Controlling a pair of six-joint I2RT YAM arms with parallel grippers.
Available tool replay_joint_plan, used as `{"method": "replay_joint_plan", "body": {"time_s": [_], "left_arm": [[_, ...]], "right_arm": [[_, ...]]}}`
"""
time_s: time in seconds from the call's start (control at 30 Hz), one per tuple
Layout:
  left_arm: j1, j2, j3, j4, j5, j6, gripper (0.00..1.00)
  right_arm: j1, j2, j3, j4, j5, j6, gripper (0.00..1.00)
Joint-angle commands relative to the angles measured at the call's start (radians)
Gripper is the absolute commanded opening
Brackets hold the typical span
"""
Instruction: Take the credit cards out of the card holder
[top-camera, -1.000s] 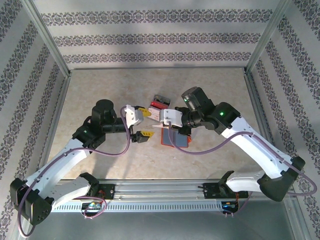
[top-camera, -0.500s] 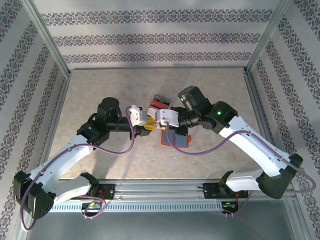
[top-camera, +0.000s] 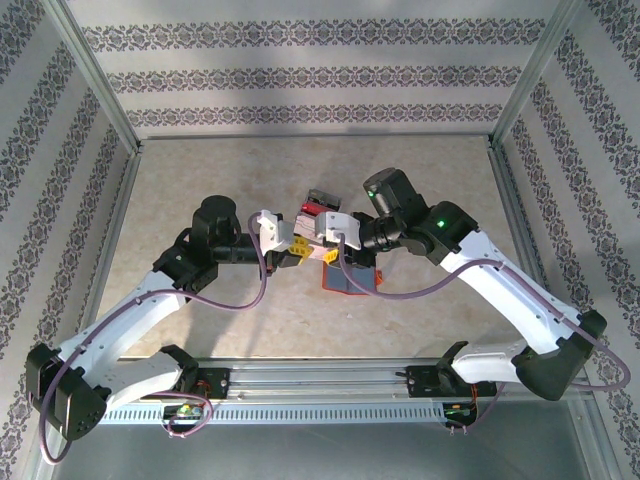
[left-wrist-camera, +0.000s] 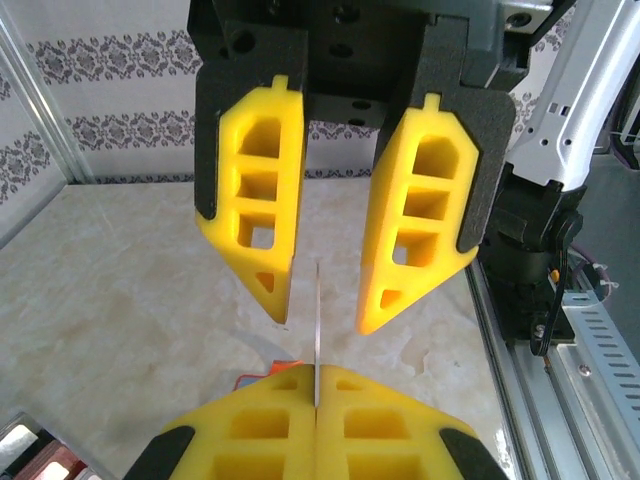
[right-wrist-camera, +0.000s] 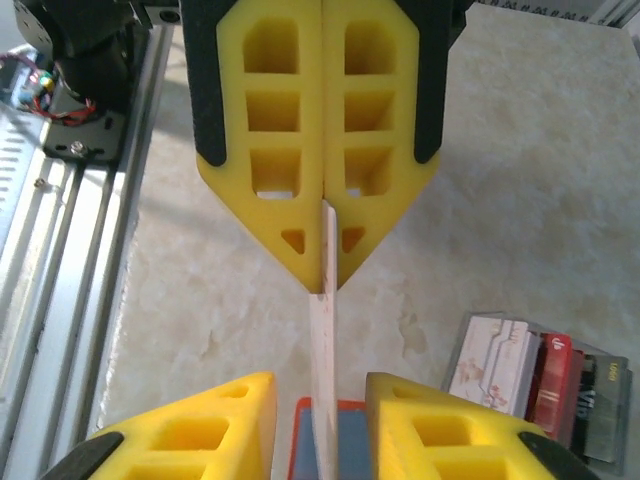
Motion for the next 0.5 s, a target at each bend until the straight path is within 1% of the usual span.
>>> {"method": "replay_joint_plan", "body": {"time_s": [0.0, 0.1, 0.3, 0.43, 0.47], "left_arm": [[-0.010, -0.019, -0.009, 0.058, 0.026, -0.011, 0.00], [-0.010, -0.020, -0.012, 0.069, 0.024, -0.014, 0.00], [-0.010, -0.018, -0.011, 0.075, 0.019, -0.015, 0.00], [-0.010, -0.019, -0.014, 0.078, 0.018, -0.019, 0.00], [-0.010, -0.020, -0.015, 0.079, 0.016, -0.018, 0.00]], "right_arm": [[-0.005, -0.009, -0.012, 0.036, -0.080, 0.023, 0.29], [-0.005, -0.003, -0.017, 0.045, -0.083, 0.028, 0.25], [-0.005, 0.007, -0.022, 0.051, -0.084, 0.033, 0.15], [-0.007, 0.007, -0.026, 0.053, -0.071, 0.033, 0.05], [-0.008, 0.006, -0.027, 0.054, -0.067, 0.032, 0.01]]}}
